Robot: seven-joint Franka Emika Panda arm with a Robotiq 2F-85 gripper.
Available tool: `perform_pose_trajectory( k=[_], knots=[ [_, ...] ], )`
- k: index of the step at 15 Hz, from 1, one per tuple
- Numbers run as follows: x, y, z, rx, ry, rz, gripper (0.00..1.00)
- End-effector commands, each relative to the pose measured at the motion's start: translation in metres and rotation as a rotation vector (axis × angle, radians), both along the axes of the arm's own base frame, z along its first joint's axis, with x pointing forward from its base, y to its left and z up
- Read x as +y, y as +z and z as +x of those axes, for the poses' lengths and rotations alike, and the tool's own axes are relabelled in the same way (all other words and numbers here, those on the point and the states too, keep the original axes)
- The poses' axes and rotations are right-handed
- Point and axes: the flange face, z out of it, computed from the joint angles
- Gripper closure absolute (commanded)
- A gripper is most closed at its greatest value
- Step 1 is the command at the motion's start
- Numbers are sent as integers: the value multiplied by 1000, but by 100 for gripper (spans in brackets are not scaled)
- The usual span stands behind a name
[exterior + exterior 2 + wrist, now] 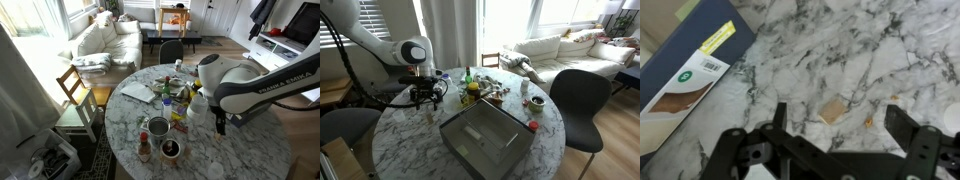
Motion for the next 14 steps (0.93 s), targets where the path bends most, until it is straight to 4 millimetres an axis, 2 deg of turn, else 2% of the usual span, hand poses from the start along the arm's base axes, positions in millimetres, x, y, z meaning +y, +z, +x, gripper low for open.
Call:
perform_pose_trajectory(
  k=[1,4,9,10,14],
  knots=[
    [-11,-10,-14,-92,-167,68,0],
    [-16,-12,-20,-181,-287,110,0],
    [-4,-10,-12,-365,-463,32,0],
    [-9,-14,-5,-314,-400,73,0],
    [-6,-13,-4,-322,-405,69,0]
  ],
)
